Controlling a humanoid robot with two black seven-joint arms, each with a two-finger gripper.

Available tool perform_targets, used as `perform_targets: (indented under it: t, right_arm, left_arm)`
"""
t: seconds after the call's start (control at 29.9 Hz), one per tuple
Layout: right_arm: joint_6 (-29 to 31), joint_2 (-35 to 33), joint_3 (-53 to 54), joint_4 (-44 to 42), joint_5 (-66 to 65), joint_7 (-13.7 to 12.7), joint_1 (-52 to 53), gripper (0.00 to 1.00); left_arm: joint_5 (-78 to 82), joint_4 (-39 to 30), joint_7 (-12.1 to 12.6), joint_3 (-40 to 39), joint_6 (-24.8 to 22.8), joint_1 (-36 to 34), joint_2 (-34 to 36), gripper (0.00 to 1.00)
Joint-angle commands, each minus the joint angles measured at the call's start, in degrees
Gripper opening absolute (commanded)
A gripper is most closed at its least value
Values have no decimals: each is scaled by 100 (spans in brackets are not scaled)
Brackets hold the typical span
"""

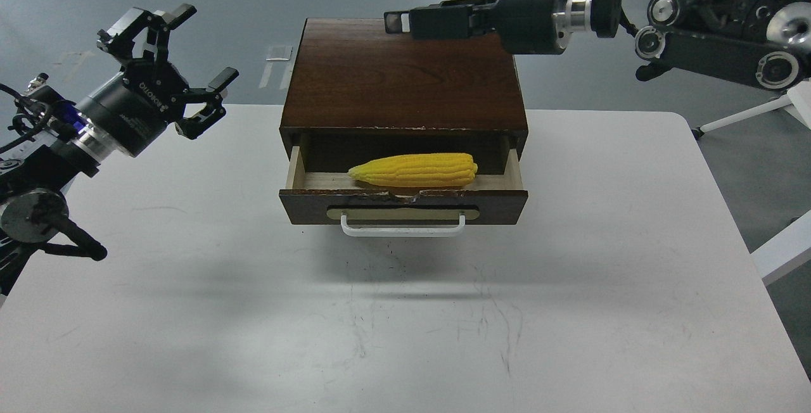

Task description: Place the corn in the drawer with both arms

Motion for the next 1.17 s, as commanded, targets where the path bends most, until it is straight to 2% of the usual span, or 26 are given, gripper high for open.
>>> perform_targets:
  t: [0.0, 0.1, 0.33, 0.47, 0.63, 1.14]
  right_arm:
    - [-9, -389, 1078, 7, 943, 2, -1117, 96]
    - [-18, -644, 2002, -37, 1235, 2, -2286, 98]
    - [-18, -803, 3349, -257, 1393, 2, -3880, 100]
    - [-9, -786, 3710, -370, 2340, 2, -4495, 100]
    - [-18, -742, 3737, -468, 2940, 2, -4804, 100]
    - [9, -689, 3737, -450, 2958, 2, -5191, 100]
  left_arm:
    - [-2, 34, 0, 1, 18, 1, -77, 98]
    - [6, 43, 0, -8, 18, 36, -103, 98]
    - [-2, 52, 0, -131, 1, 167, -139, 98]
    - [6, 52, 0, -359, -374, 395, -200, 98]
    - [6, 61, 0, -491, -374, 511, -270, 98]
    - [59, 87, 0, -491, -374, 528, -411, 98]
